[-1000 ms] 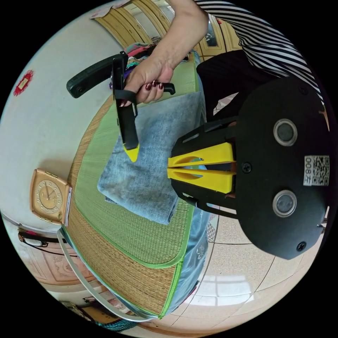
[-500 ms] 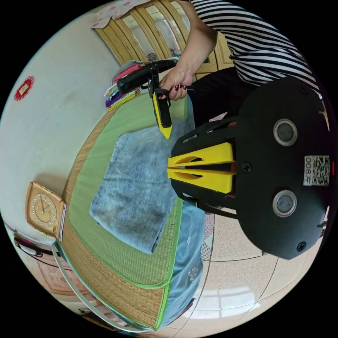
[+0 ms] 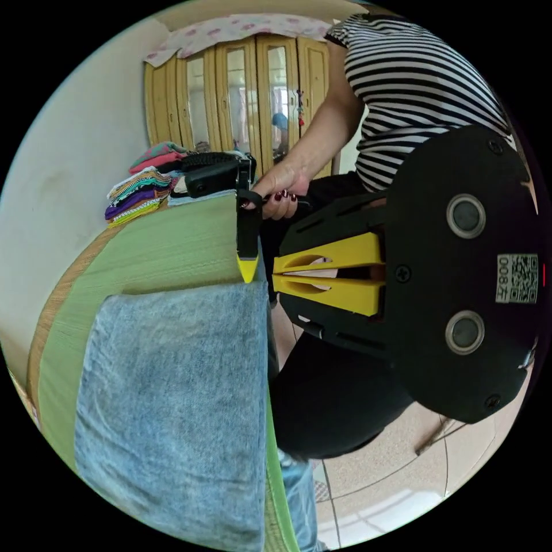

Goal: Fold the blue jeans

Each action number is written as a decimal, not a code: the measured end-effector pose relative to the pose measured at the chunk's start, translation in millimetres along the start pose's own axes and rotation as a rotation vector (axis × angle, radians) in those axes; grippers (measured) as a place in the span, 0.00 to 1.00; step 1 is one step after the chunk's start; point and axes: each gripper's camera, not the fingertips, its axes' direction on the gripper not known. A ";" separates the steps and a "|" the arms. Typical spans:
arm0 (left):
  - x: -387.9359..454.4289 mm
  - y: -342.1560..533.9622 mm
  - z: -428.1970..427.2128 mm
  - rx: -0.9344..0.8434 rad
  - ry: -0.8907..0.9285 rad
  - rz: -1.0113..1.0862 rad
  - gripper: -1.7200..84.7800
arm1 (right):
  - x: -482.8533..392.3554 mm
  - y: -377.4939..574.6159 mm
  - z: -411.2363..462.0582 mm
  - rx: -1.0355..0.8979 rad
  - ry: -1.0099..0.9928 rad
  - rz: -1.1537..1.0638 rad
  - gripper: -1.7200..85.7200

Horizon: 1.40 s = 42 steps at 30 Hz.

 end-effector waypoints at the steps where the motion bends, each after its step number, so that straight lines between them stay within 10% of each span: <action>1: -5.3 -3.3 4.1 -0.009 0.018 -0.034 0.04 | 4.5 1.3 -2.4 -0.001 -0.013 0.010 0.02; 42: -56.1 -26.2 -61.8 0.080 0.051 -0.023 0.02 | 59.8 11.9 -62.4 0.066 -0.432 0.186 0.13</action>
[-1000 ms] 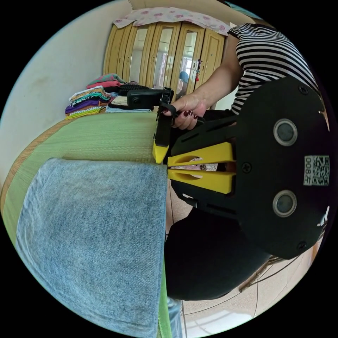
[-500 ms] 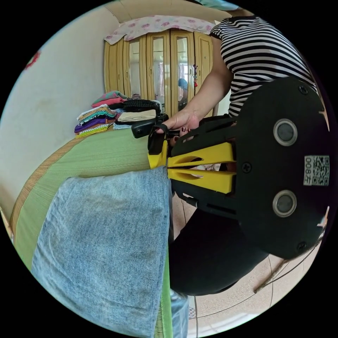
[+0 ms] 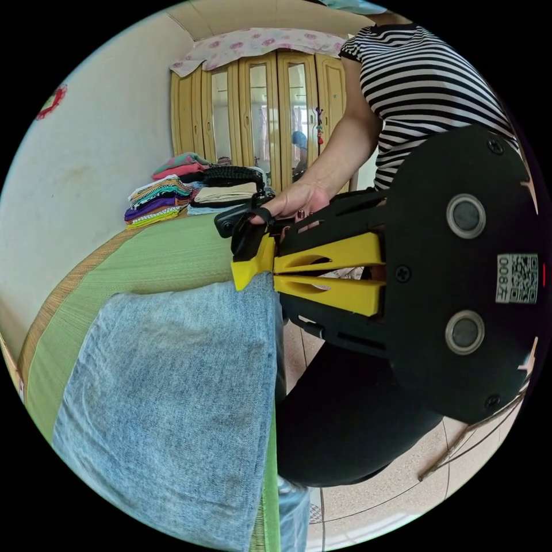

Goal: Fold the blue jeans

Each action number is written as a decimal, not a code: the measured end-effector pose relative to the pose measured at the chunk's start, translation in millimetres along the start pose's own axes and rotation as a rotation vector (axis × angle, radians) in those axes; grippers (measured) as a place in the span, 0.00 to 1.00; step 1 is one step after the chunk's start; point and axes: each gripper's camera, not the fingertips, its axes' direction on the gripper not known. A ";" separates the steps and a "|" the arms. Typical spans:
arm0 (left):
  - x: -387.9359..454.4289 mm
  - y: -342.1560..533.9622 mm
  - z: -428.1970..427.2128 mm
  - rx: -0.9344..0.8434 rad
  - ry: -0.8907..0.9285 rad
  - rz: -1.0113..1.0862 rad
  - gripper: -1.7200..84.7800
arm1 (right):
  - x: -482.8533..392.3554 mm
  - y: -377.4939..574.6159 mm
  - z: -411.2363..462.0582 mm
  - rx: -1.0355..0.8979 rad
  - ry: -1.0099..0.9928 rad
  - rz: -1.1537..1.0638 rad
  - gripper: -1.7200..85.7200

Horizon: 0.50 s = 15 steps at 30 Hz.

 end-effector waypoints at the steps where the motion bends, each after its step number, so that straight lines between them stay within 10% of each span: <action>1: -2.3 0.2 -4.0 0.000 -0.002 -0.004 0.02 | -0.8 -0.3 3.9 -0.015 0.004 0.006 0.12; 15: -95.3 37.7 -118.5 0.449 0.275 -0.325 0.05 | -70.3 8.8 4.4 -0.021 -0.019 -0.119 0.05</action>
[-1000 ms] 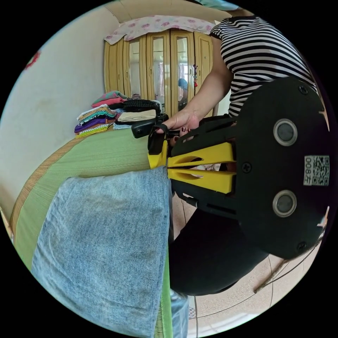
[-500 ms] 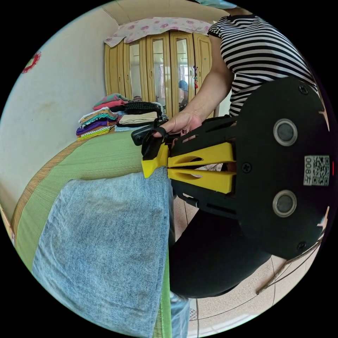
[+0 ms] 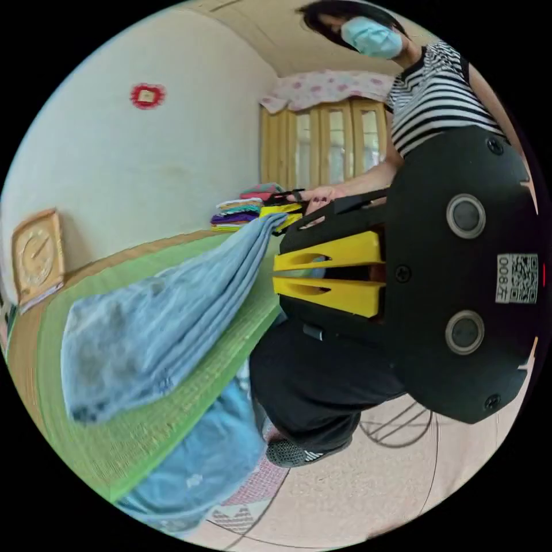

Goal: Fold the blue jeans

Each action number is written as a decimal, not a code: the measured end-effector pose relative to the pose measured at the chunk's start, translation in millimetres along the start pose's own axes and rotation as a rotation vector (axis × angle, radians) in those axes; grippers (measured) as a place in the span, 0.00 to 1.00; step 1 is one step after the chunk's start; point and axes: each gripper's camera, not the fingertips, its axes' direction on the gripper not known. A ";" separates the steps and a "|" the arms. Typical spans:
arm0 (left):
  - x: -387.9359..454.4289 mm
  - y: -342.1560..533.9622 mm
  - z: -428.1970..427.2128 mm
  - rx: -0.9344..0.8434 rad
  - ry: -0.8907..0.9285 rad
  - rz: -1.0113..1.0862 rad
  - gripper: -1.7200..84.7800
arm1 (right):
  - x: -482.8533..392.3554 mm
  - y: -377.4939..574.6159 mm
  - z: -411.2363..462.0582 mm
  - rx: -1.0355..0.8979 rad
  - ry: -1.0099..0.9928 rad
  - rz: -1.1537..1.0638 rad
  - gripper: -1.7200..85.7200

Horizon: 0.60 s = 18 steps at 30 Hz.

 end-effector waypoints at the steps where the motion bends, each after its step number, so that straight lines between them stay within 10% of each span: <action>1: -9.8 -4.1 -11.5 0.066 0.058 -0.049 0.06 | -8.1 -2.2 0.8 -0.002 -0.010 -0.014 0.05; 18: -48.1 -58.1 -43.2 0.436 0.320 -0.308 0.18 | -72.5 -5.5 18.5 -0.041 0.035 -0.109 0.04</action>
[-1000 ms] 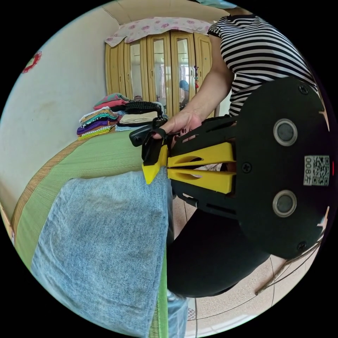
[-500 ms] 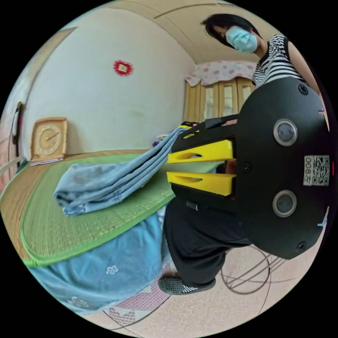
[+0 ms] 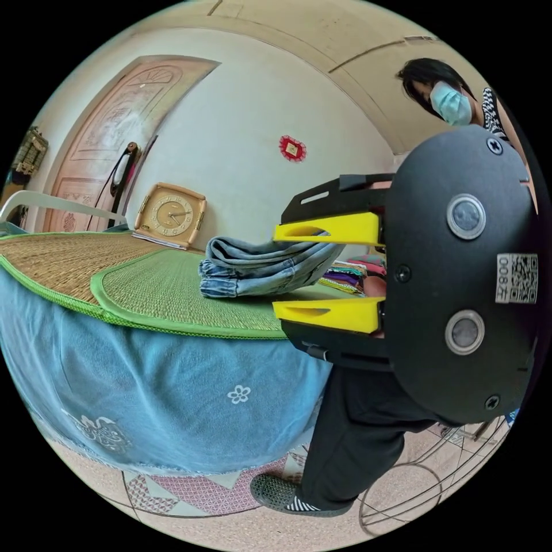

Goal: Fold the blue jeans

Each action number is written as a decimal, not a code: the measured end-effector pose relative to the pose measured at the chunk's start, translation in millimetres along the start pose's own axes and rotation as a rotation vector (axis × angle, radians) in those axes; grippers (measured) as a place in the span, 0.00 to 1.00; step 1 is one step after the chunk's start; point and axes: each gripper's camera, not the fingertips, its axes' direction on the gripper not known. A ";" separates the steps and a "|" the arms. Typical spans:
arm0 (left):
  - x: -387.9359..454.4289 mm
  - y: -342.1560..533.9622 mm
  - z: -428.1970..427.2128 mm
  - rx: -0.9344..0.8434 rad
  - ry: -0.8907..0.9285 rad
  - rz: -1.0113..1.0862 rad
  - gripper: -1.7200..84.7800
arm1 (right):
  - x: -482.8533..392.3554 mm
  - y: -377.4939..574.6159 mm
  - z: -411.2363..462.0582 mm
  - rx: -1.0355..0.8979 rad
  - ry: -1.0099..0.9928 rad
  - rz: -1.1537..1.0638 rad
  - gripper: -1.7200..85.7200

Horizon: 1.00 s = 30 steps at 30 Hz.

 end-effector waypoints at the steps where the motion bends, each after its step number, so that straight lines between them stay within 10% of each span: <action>1: 1.2 -1.4 3.2 0.005 0.011 0.002 0.18 | -0.2 3.4 -0.2 0.001 0.000 0.002 0.04; 30: 72.2 97.3 218.9 -0.232 -0.181 0.302 0.07 | -3.3 161.2 -75.8 0.138 -0.130 -0.008 0.03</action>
